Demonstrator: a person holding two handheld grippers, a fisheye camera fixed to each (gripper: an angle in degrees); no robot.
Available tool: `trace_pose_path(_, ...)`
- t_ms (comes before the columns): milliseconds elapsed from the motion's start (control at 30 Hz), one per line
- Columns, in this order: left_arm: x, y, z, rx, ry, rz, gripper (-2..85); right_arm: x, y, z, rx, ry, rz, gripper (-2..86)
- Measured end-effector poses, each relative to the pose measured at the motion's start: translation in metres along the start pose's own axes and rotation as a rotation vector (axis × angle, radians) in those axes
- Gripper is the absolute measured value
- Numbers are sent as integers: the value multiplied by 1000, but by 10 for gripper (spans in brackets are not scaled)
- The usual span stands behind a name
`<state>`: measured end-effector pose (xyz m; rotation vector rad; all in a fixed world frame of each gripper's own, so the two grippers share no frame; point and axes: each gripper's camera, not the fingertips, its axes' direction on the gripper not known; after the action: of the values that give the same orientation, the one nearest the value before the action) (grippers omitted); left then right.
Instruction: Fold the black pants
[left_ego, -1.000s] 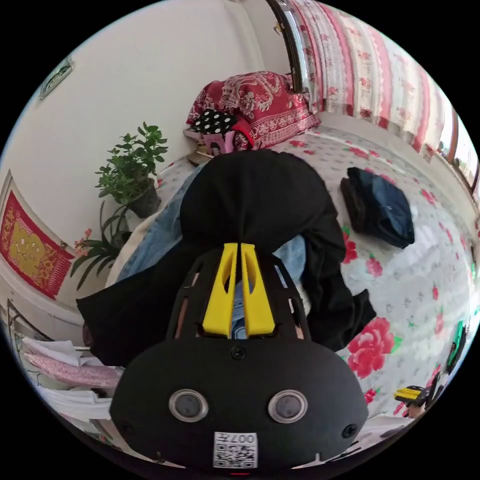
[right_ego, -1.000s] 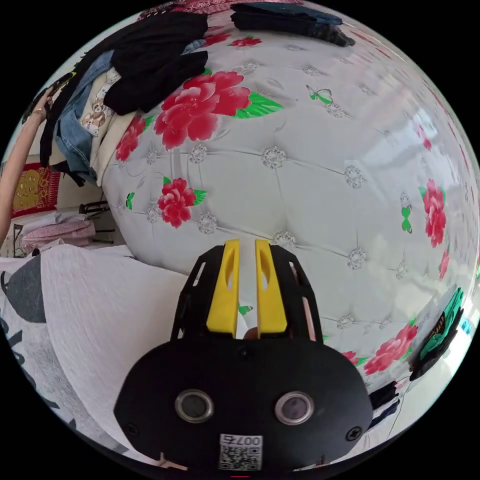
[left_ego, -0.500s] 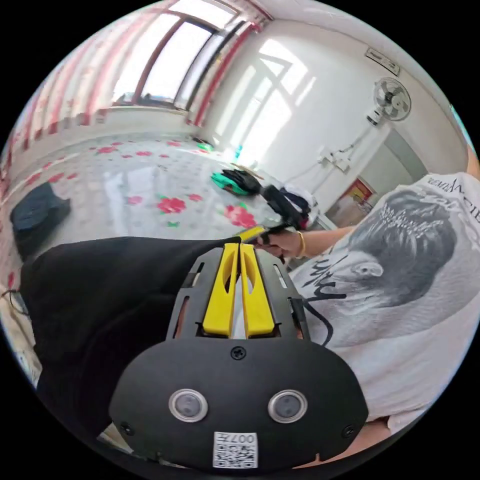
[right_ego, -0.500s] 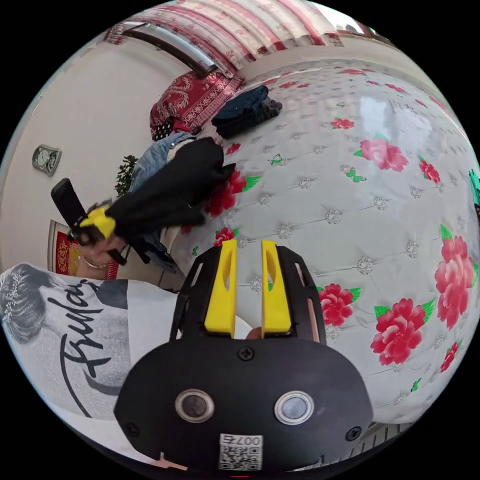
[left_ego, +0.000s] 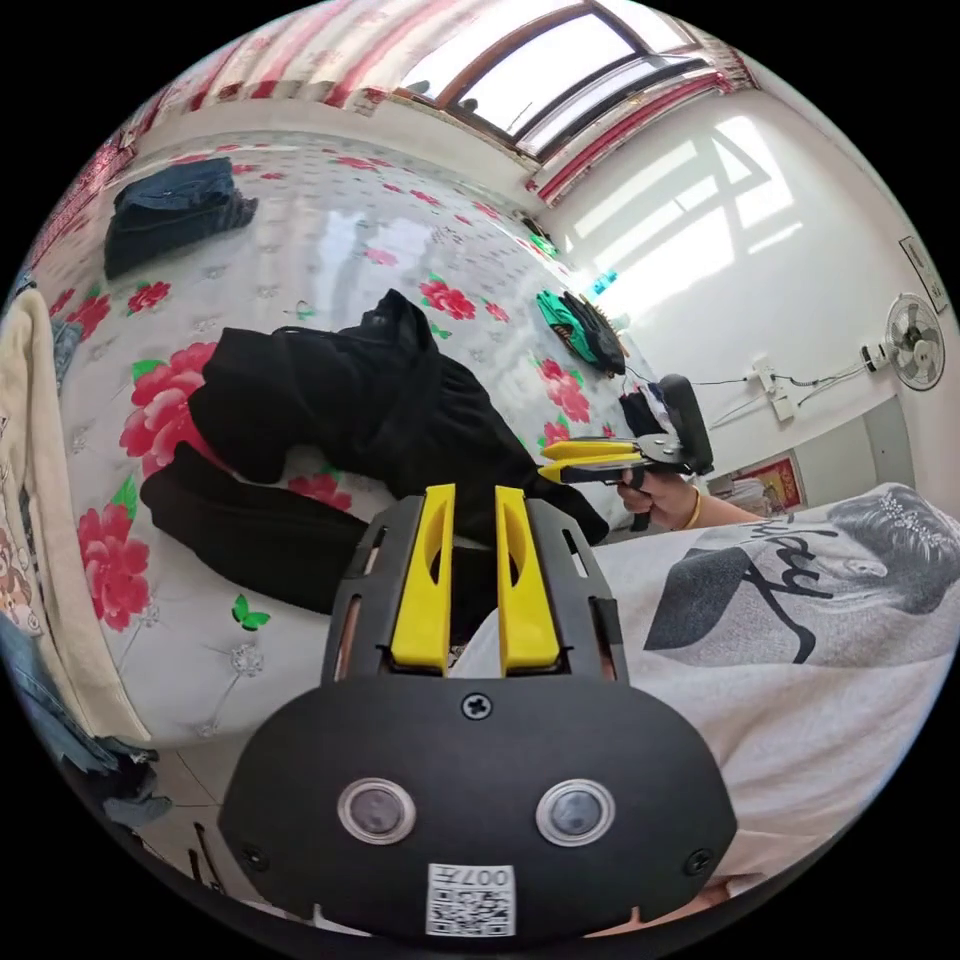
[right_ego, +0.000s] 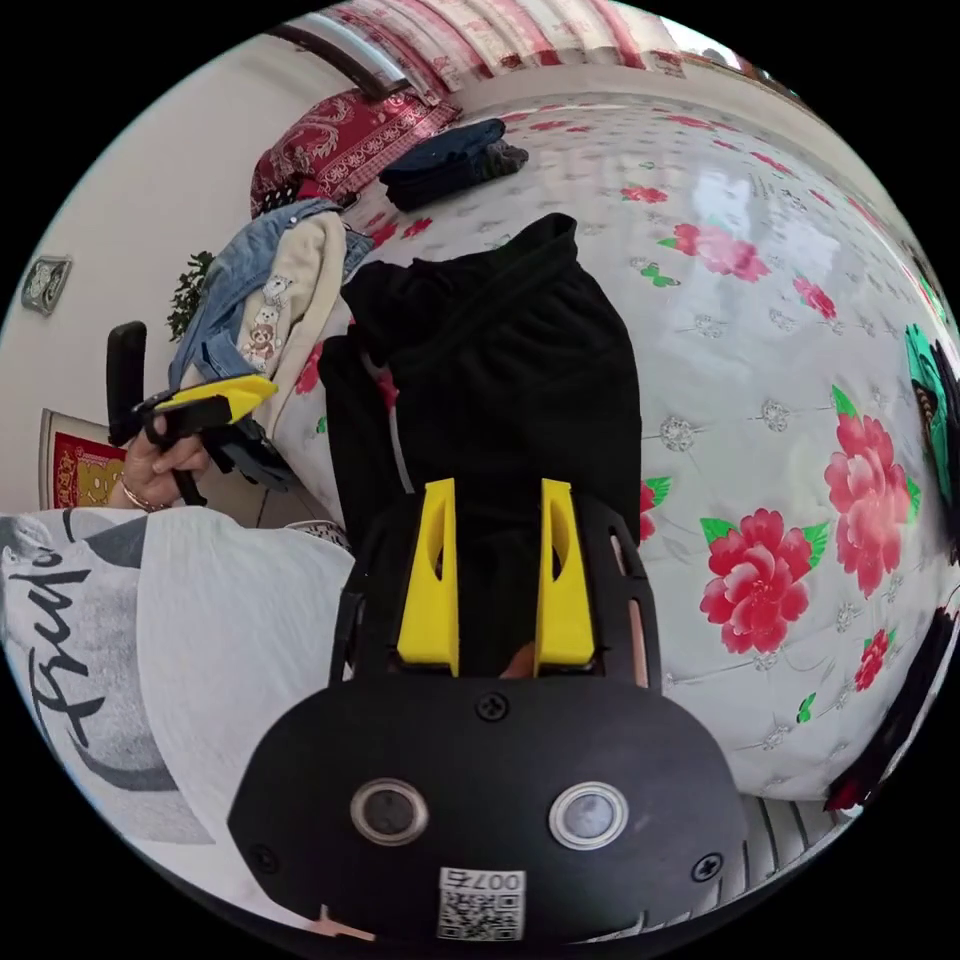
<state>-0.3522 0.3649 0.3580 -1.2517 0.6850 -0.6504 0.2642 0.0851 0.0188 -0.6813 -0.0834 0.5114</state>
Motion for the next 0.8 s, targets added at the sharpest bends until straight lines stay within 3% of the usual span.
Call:
trace_pose_path(200,-17,-24,30,-41,-64,-24,133,-8,15,72,-260,120,-49,103)
trace_pose_path(367,-22,-58,79,-141,-72,38,177,-10,23,67,-228,141,-8,107)
trace_pose_path(500,-34,-74,121,-390,-228,39,134,-2,42,46,-145,105,91,109)
trace_pose_path(567,-27,-80,117,-454,-168,137,107,9,64,29,-82,92,193,112)
trace_pose_path(667,-17,-88,74,-409,13,224,71,22,98,15,-50,89,321,120)
trace_pose_path(800,-27,-92,-20,-123,423,165,20,25,132,10,-33,52,389,133)
